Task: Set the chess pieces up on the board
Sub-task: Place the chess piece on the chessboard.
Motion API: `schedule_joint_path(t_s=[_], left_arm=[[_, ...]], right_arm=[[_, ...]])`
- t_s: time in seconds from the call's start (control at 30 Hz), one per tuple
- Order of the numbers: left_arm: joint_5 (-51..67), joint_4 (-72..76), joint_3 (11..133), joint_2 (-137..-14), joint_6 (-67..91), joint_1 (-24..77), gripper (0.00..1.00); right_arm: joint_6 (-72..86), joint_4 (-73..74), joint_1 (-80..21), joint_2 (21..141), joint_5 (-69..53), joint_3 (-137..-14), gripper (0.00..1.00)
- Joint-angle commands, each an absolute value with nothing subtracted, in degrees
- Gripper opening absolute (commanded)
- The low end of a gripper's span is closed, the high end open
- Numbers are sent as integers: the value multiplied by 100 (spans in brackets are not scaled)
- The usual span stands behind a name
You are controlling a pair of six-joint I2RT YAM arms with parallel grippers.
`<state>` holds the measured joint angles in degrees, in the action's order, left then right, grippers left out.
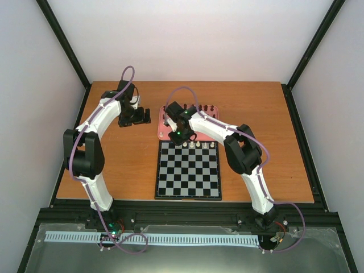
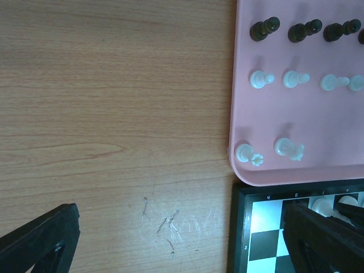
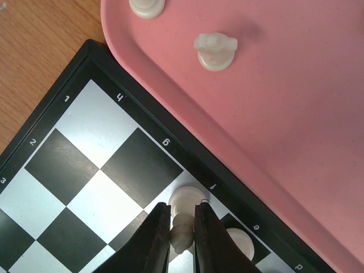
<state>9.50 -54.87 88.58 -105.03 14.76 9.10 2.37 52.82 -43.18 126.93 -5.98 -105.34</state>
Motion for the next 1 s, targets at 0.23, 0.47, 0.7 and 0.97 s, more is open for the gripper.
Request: schedule_joint_path(t_s=[0.23,0.47,0.7,0.97], left_arm=[[972,-5397,8844,-10349,1524,905,100],[975,-5392,8857,-10347,1537,906,100],[993,-5404,8877,-10345,1535,905,100],[1002,-5397,8880,-10331,1546,906,100]], right_arm=[[174,5320,-4359,12589,-598,-10382,14],[200,5259,-4359,12442,-497,-10329,27],[173,5153,-4359,12256,-463,-10306,33],[106,5185,-4359,12177,-504,-10414,34]])
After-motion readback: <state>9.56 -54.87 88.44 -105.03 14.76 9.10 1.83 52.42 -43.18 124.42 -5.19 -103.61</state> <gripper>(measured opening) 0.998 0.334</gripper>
